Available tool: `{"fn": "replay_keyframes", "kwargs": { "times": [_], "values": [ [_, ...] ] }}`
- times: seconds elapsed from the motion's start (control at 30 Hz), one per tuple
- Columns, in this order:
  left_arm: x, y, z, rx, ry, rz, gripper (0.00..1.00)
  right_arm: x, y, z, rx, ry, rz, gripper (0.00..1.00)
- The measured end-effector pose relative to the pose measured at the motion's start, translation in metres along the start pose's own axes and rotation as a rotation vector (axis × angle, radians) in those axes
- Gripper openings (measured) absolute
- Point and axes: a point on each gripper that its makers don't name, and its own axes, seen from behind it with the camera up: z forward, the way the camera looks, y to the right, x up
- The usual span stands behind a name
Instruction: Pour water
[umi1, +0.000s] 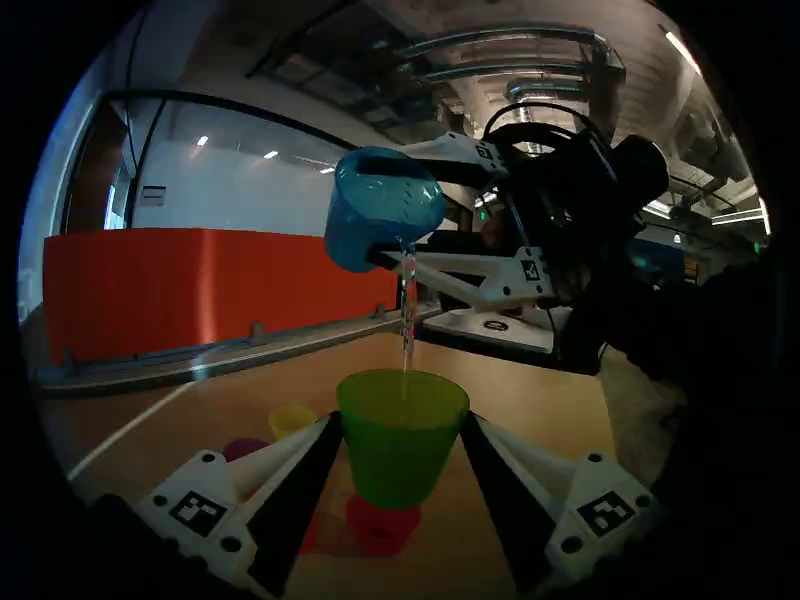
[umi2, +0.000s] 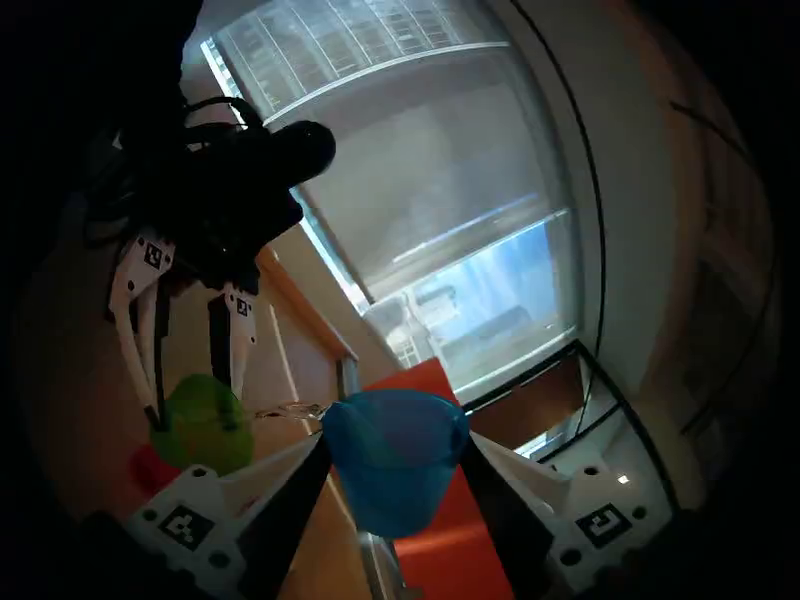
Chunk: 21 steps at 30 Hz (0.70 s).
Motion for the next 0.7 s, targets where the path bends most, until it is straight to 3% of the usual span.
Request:
{"fn": "replay_keyframes", "kwargs": {
  "times": [0.7],
  "values": [
    [0.0057, 0.0053, -0.0002, -0.006, 0.002, 0.006, 0.85, -0.0012, 0.0081, -0.0007, -0.017, -0.015, -0.109, 0.89]
  ]
}}
